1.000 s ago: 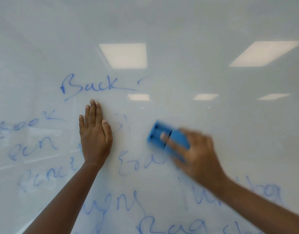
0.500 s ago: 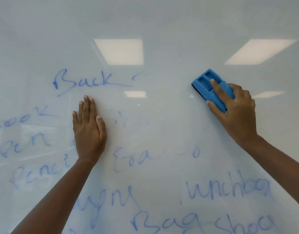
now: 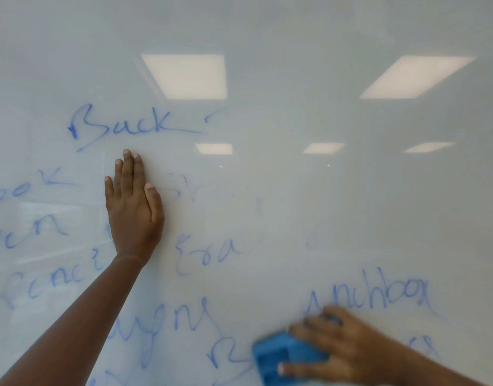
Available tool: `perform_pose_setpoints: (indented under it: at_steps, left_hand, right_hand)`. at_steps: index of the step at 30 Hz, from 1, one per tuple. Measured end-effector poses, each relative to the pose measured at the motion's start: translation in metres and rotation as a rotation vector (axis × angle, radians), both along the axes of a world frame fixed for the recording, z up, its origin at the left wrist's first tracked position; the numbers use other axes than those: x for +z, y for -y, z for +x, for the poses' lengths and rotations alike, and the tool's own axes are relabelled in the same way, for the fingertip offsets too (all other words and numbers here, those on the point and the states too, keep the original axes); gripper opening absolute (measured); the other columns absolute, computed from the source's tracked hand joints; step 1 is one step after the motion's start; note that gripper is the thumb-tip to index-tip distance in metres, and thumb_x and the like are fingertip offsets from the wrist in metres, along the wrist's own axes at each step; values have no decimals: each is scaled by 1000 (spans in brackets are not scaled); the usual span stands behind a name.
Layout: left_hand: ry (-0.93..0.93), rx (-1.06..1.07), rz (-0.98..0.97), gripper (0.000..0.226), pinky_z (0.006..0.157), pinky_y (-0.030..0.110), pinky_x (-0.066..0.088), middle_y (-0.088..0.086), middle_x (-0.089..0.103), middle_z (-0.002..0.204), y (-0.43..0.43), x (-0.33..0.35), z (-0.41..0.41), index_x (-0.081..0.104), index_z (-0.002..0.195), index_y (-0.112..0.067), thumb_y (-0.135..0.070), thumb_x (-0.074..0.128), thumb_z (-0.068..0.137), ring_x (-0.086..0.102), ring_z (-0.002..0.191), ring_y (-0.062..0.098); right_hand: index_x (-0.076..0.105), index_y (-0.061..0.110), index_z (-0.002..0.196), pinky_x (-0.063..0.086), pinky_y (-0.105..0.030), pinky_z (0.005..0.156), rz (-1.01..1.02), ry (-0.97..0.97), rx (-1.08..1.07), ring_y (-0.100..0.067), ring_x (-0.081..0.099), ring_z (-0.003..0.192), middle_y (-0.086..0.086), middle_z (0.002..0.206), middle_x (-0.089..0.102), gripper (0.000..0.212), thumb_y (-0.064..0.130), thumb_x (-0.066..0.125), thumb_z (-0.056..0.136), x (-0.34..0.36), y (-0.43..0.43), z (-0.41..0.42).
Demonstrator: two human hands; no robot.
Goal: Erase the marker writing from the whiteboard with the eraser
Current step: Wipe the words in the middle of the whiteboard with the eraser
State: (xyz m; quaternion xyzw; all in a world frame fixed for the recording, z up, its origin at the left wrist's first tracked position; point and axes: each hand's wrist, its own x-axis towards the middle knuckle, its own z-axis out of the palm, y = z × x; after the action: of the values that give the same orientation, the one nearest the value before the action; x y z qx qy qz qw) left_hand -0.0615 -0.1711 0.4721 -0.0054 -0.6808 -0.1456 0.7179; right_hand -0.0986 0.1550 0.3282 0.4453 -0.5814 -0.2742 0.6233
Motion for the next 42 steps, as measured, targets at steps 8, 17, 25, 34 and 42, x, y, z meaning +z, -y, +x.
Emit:
perform_pose_setpoints:
  at_steps: [8, 17, 25, 34, 42]
  left_hand:
    - [-4, -1, -1, 54, 113, 28, -2, 13, 17, 153, 0, 0, -1, 20, 143, -3, -18, 19, 91, 12, 142, 24]
    - [22, 11, -21, 56, 108, 15, -13, 14, 14, 154, 0, -1, 0, 17, 143, -1, -20, 18, 91, 9, 142, 25]
    - [19, 20, -39, 55, 107, 12, -14, 17, 14, 153, 2, -3, 0, 17, 143, -1, -20, 19, 91, 10, 142, 29]
    - [15, 13, -32, 57, 106, 11, -14, 19, 16, 153, 1, -4, -1, 18, 143, 0, -23, 16, 91, 12, 141, 31]
    - [28, -3, -32, 60, 107, 14, -13, 17, 15, 153, -1, -10, 0, 17, 143, -1, -27, 13, 89, 11, 141, 30]
  right_hand:
    - [50, 19, 131, 48, -47, 70, -882, 44, 82, -41, 57, 83, -25, 110, 60, 48, 39, 45, 87, 153, -39, 7]
    - [50, 38, 119, 37, -35, 76, -399, 134, 115, -20, 49, 94, -8, 115, 51, 27, 34, 36, 96, -15, -12, 14]
    - [47, 40, 122, 41, -32, 83, 12, 72, -31, -12, 67, 96, -3, 122, 52, 39, 17, 25, 101, -2, -83, 8]
    - [42, 23, 127, 42, -43, 74, -881, 81, 23, -26, 45, 94, -22, 111, 59, 38, 38, 42, 91, 74, -88, 2]
    - [43, 43, 122, 24, -32, 96, -276, 193, -135, -14, 46, 107, 0, 129, 42, 32, 38, 20, 100, -81, -85, 12]
